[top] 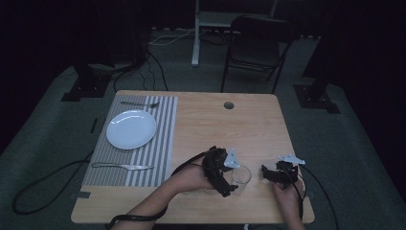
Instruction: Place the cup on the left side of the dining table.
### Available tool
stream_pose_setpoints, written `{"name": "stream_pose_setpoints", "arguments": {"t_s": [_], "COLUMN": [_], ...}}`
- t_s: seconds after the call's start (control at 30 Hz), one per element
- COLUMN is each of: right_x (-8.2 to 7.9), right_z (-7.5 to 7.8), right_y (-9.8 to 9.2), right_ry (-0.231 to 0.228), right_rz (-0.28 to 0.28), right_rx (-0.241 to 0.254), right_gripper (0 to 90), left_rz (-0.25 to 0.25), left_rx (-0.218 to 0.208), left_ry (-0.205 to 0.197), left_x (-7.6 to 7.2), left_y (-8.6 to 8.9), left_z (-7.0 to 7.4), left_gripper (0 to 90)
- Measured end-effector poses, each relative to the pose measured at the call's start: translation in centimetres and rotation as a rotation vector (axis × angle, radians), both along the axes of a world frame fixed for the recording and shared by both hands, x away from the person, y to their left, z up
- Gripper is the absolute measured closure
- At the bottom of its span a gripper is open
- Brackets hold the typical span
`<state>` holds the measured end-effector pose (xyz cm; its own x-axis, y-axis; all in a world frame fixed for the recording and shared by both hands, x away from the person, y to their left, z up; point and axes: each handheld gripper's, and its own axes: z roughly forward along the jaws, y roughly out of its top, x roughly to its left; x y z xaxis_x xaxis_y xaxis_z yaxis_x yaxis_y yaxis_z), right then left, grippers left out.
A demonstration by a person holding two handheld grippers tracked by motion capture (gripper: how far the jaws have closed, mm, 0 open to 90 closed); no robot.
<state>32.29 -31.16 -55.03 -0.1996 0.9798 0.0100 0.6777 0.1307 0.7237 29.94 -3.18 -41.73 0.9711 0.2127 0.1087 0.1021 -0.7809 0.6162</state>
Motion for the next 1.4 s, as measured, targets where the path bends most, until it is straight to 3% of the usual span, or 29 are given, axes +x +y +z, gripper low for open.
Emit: {"name": "stream_pose_setpoints", "arguments": {"t_s": [0.33,0.37,0.5,0.63,0.7,0.73,0.9,0.93,0.97,1.1,1.2,1.4], "right_x": [0.0,0.0,0.0,0.0,0.0,0.0,0.0,0.0,0.0,0.0,0.0,0.0], "right_z": [0.0,0.0,0.0,0.0,0.0,0.0,0.0,0.0,0.0,0.0,0.0,0.0], "right_y": [0.0,0.0,0.0,0.0,0.0,0.0,0.0,0.0,0.0,0.0,0.0,0.0], "right_ry": [0.0,0.0,0.0,0.0,0.0,0.0,0.0,0.0,0.0,0.0,0.0,0.0], "right_rz": [0.0,0.0,0.0,0.001,0.001,0.001,0.001,0.001,0.001,0.001,0.001,0.001], "right_rx": [0.0,0.0,0.0,0.0,0.0,0.0,0.0,0.0,0.0,0.0,0.0,0.0], "right_gripper": [13.2,13.2,13.2,13.2,13.2,13.2,13.2,13.2,13.2,13.2,13.2,13.2], "left_rz": [-0.016,-0.028,-0.012,-0.021,0.0,0.012,-0.025,-0.022,-0.017,-0.017,-0.025,-0.007], "left_rx": [0.063,0.056,0.082,0.133,0.157,0.162,0.184,0.19,0.201,0.208,0.2,0.216], "left_ry": [-0.001,0.027,-0.001,0.01,-0.005,0.014,0.034,0.029,0.032,0.036,0.01,0.037], "left_x": [0.5,0.6,0.9,0.9,1.0,1.1,1.1,1.1,1.2,1.2,0.9,1.1], "left_y": [-2.4,-2.6,-3.2,-4.0,-4.4,-4.6,-5.2,-5.3,-5.5,-5.7,-6.0,-6.1], "left_z": [-0.9,-1.0,-1.0,-1.4,-1.5,-1.5,-1.7,-1.8,-1.8,-1.9,-2.0,-2.0], "left_gripper": [1.3,1.3,6.2,6.2,6.3,6.7,18.5,24.6,24.8,25.3,26.3,27.1]}}
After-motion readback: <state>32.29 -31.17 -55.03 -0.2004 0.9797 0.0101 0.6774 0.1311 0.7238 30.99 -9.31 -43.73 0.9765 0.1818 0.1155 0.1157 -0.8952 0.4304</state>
